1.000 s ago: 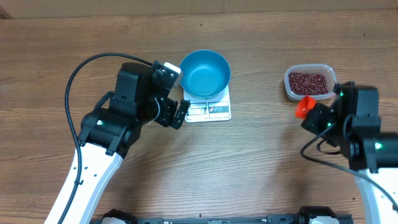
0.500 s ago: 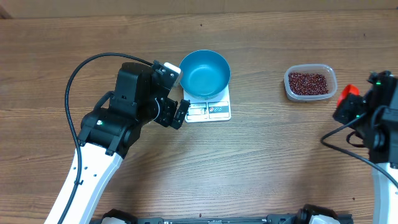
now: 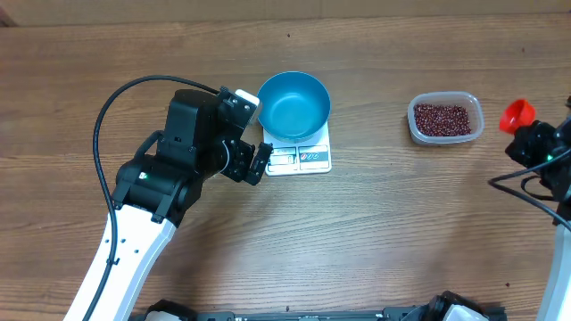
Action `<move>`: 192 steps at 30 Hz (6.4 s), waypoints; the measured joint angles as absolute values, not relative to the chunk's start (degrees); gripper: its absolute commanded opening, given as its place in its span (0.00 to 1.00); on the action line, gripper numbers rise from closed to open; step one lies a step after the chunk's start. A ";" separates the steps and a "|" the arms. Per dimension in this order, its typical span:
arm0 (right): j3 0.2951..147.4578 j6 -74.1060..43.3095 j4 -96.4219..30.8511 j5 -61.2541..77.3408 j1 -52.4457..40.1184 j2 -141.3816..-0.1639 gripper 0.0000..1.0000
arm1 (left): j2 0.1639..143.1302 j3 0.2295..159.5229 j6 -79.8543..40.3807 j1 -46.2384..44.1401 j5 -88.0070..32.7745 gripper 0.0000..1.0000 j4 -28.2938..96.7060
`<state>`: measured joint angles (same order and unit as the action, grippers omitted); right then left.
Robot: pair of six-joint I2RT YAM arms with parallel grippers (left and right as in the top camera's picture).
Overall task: Scoop item into bowl and weigh 150g on scale
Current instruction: 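Move the right gripper with the red scoop over the bean tub, then lower the red scoop into the beans with the right gripper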
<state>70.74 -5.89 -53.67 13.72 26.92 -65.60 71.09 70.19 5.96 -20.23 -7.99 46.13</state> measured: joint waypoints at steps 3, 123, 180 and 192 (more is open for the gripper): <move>70.74 -4.43 -52.31 14.68 26.92 -65.98 0.04 | 71.09 70.19 5.96 -20.23 -7.99 1.00 46.13; 71.37 19.14 -46.81 30.87 20.69 -102.72 0.04 | 71.09 70.19 5.96 -20.23 -7.99 1.00 46.13; 71.68 11.35 -48.69 56.36 30.94 -113.10 0.04 | 71.09 70.19 5.96 -20.23 -7.99 1.00 46.13; 71.68 10.55 -49.15 62.72 34.06 -115.98 0.04 | 71.09 70.19 5.96 -20.23 -7.99 1.00 46.13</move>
<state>71.68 10.55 -49.15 62.72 34.06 -115.98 71.09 70.19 5.96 -20.23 -7.99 46.13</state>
